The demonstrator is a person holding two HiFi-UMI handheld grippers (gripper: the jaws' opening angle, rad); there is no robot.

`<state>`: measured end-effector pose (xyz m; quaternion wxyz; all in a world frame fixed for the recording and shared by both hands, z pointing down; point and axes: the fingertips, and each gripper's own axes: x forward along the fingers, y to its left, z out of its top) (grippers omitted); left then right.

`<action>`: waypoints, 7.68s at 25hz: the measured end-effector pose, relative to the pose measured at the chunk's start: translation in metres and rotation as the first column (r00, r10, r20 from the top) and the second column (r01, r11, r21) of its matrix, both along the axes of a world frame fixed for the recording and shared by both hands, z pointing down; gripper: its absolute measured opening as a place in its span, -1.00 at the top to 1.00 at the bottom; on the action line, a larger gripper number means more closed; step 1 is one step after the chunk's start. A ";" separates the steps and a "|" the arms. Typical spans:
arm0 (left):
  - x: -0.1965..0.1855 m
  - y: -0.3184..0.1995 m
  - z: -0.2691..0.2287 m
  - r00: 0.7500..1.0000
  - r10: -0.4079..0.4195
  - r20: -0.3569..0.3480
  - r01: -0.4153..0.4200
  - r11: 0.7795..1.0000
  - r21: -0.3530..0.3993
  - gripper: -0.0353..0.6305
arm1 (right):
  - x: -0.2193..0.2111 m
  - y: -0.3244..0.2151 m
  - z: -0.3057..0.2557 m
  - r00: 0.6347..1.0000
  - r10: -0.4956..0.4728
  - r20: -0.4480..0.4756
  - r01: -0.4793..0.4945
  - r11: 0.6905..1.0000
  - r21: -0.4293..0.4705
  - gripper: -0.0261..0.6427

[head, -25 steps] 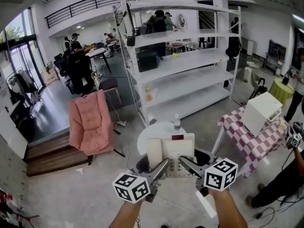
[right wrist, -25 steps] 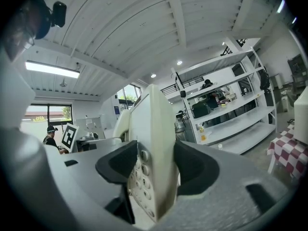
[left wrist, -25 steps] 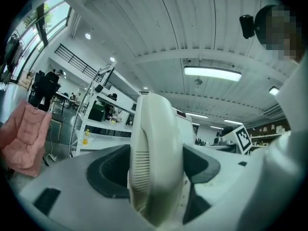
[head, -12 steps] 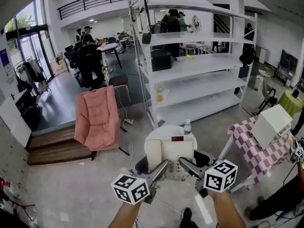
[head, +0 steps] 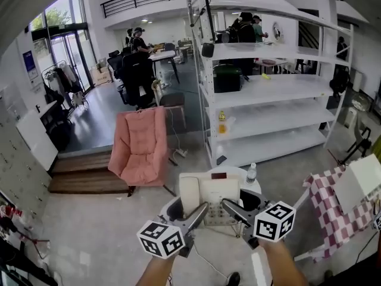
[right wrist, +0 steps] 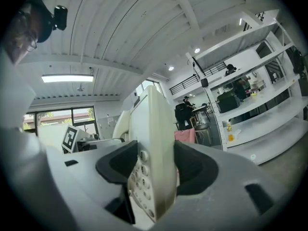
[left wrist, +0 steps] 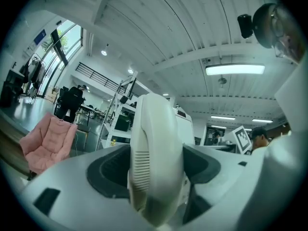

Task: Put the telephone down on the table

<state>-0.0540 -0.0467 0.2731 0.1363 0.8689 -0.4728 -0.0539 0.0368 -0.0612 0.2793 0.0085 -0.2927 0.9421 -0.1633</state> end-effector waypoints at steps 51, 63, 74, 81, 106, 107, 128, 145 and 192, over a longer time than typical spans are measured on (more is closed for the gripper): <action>0.005 -0.262 0.123 0.999 0.033 0.015 -0.029 0.980 -0.195 -0.07 | 0.008 -0.257 0.128 0.999 0.037 0.027 -0.030 0.975 -0.222 0.25; -0.017 -0.312 0.179 0.999 0.046 0.024 -0.038 0.960 -0.277 -0.07 | -0.014 -0.305 0.185 0.998 0.042 0.045 -0.026 0.953 -0.302 0.26; -0.030 -0.351 0.229 0.998 0.066 0.014 -0.058 0.940 -0.336 -0.07 | -0.026 -0.341 0.234 0.997 0.064 0.043 -0.045 0.932 -0.359 0.27; -0.036 -0.365 0.257 0.997 0.072 0.010 -0.064 0.928 -0.368 -0.07 | -0.032 -0.354 0.263 0.996 0.076 0.051 -0.050 0.917 -0.395 0.28; -0.067 -0.403 0.384 0.996 0.092 -0.007 -0.082 0.847 -0.526 -0.07 | -0.061 -0.388 0.388 0.994 0.109 0.027 -0.078 0.843 -0.532 0.28; -0.068 -0.404 0.389 0.996 0.093 -0.008 -0.083 0.842 -0.533 -0.07 | -0.062 -0.389 0.393 0.994 0.110 0.027 -0.079 0.840 -0.537 0.28; -0.075 -0.431 0.481 0.995 0.098 0.004 -0.074 0.775 -0.628 -0.07 | -0.068 -0.413 0.487 0.989 0.145 0.035 -0.091 0.777 -0.623 0.28; -0.070 -0.428 0.547 0.993 0.095 -0.074 -0.119 0.686 -0.717 -0.07 | -0.066 -0.414 0.543 0.984 0.171 -0.048 -0.158 0.723 -0.673 0.27; -0.092 -0.388 0.362 0.999 0.042 0.022 -0.031 0.930 -0.367 -0.03 | -0.020 -0.377 0.403 0.920 0.226 -0.321 -0.345 0.856 -0.386 0.94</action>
